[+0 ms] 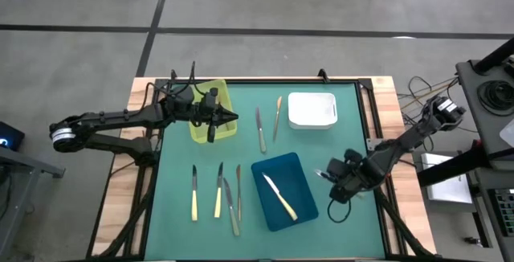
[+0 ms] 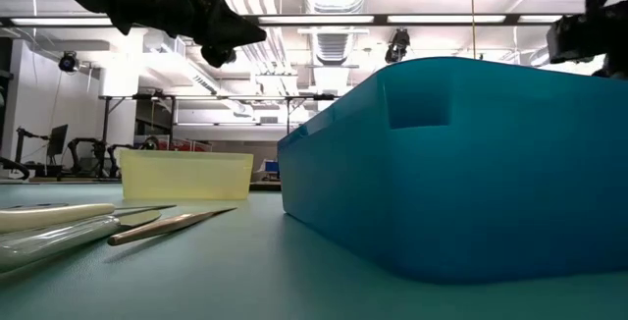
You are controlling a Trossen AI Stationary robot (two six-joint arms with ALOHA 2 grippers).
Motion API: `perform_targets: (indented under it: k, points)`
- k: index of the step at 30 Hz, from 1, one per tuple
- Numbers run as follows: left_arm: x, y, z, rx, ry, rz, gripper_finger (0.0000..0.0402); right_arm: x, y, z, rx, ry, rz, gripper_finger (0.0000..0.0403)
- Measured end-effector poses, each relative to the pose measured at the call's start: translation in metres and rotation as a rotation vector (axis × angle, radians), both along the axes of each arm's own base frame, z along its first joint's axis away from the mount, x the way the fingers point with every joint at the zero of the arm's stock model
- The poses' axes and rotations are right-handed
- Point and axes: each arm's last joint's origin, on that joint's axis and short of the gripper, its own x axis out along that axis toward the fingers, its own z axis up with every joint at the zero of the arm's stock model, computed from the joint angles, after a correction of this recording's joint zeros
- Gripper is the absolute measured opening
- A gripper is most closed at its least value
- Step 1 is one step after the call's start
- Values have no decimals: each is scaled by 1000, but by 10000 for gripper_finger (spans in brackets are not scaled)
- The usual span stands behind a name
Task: Sort silverware by color (type)
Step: Put the bottom right green knife into the white bin
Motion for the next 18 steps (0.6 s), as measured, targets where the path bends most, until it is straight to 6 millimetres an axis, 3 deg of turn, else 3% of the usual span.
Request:
perform_targets:
  k: [18]
  points:
    - [0,0,0,1,-1,0,0,-4,15,-23,46,178,-48,180]
